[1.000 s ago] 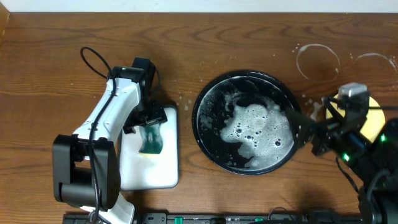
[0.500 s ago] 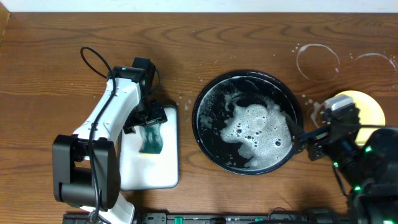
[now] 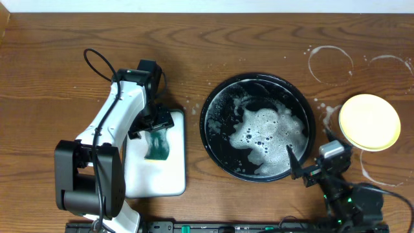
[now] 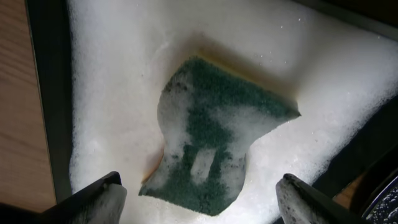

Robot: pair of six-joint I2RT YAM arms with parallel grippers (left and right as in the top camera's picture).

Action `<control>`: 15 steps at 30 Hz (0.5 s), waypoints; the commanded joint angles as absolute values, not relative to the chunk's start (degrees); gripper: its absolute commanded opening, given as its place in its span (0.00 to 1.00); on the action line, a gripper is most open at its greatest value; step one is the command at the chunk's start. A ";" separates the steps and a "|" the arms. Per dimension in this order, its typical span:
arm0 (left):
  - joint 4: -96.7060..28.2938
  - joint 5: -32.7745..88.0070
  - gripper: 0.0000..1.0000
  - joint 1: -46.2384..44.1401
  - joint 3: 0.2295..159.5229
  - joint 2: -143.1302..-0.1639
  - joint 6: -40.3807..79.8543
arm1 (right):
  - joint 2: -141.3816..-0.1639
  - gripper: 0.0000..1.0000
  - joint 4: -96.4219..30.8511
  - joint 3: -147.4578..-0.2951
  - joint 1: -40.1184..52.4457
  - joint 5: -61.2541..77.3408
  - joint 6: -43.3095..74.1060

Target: Clean dirty plates on tray and stack at the side

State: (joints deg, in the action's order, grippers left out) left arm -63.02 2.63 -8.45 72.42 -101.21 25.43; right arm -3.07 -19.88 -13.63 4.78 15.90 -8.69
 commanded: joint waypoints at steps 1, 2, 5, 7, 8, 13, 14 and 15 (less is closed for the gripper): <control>-63.29 1.91 0.81 -8.38 72.42 -101.19 25.12 | -0.51 0.99 -15.97 -9.39 5.32 15.44 -9.47; -63.29 1.91 0.81 -8.38 72.42 -101.19 25.12 | -0.58 0.99 -14.44 -8.32 5.30 15.46 -9.47; -63.29 1.91 0.81 -8.38 72.42 -101.19 25.12 | -0.27 0.99 -7.60 -4.08 5.30 15.46 -9.47; -63.29 1.91 0.81 -8.38 72.42 -101.21 25.12 | -0.27 0.99 -2.87 -1.52 5.30 15.44 -9.47; -63.29 1.91 0.81 -8.38 72.42 -101.19 25.12 | -0.27 0.99 -0.54 -0.21 5.30 15.44 -9.50; -63.29 1.91 0.81 -8.38 72.42 -101.21 25.12 | -0.27 0.99 -1.37 -0.32 5.30 15.27 -9.50; -63.29 1.91 0.81 -8.38 72.42 -101.19 25.10 | -0.27 0.99 -2.07 -0.32 5.30 15.25 -9.50; -63.29 1.91 0.81 -8.38 72.42 -101.19 25.12 | -0.27 0.99 -2.98 -0.32 5.30 15.25 -9.50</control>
